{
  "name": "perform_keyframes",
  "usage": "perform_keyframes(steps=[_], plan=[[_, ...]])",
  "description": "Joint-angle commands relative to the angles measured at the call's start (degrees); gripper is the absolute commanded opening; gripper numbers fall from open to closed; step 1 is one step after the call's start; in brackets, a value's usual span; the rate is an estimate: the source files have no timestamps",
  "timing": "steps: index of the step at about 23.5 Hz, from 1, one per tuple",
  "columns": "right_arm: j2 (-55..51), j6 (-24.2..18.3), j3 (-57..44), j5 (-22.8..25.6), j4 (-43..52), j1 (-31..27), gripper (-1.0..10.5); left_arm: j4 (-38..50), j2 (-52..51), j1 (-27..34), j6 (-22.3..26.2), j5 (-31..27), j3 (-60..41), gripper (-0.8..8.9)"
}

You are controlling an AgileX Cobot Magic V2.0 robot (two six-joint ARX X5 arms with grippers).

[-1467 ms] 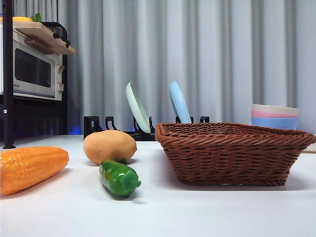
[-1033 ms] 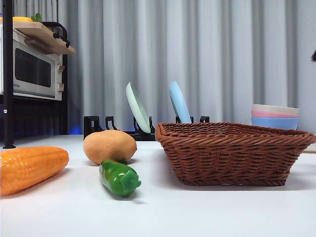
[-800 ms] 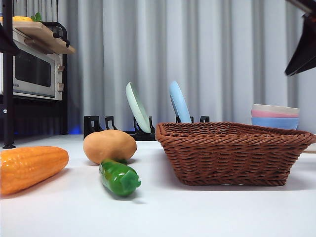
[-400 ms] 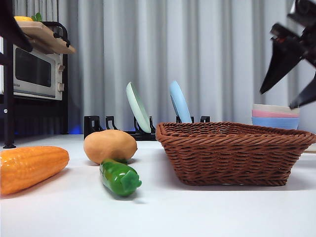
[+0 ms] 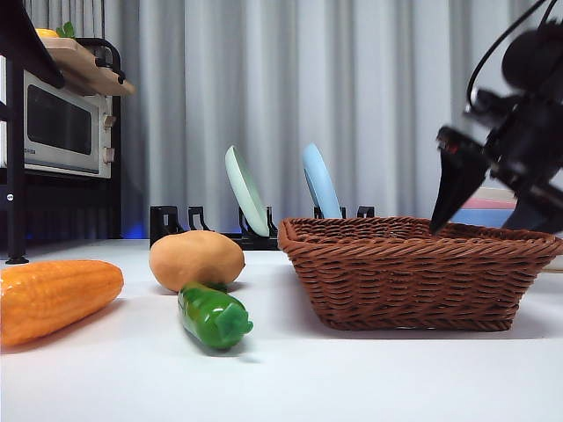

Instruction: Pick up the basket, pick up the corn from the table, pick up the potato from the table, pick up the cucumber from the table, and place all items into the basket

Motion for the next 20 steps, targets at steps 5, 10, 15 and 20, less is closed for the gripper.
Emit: perform_keyframes(steps=[5,10,15,20], plan=[[1.2,0.0,0.5,-0.1,-0.1,1.0,-0.1,0.3,1.1,-0.7,3.5,2.3,0.3,4.30],[-3.2,1.2,0.6,0.0,-0.3,-0.5,-0.1,-12.3,12.4,-6.8,16.1,1.2,12.9,4.47],[-9.7,1.2,0.6,-0.1,-1.3,-2.3,-0.1,-20.7,28.5,-16.4,27.7,-7.6,27.2,4.50],[-15.3,1.2,0.6,-0.1,-3.5,-5.5,-0.1,-20.6,39.9,-24.3,32.4,-18.7,31.0,5.07]])
